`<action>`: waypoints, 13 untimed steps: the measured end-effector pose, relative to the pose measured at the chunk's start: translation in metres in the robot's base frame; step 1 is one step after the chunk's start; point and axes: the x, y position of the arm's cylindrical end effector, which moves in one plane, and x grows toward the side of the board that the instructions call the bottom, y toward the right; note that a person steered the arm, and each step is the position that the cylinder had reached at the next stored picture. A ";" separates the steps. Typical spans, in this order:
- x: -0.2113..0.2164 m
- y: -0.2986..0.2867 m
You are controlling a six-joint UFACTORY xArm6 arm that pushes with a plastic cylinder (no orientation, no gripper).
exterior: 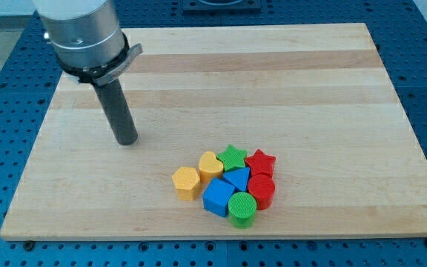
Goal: Separate blue blocks and green blocks
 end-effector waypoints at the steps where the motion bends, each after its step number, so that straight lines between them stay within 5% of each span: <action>1: 0.032 -0.001; 5: 0.079 0.053; 7: 0.139 0.077; 13: 0.139 0.156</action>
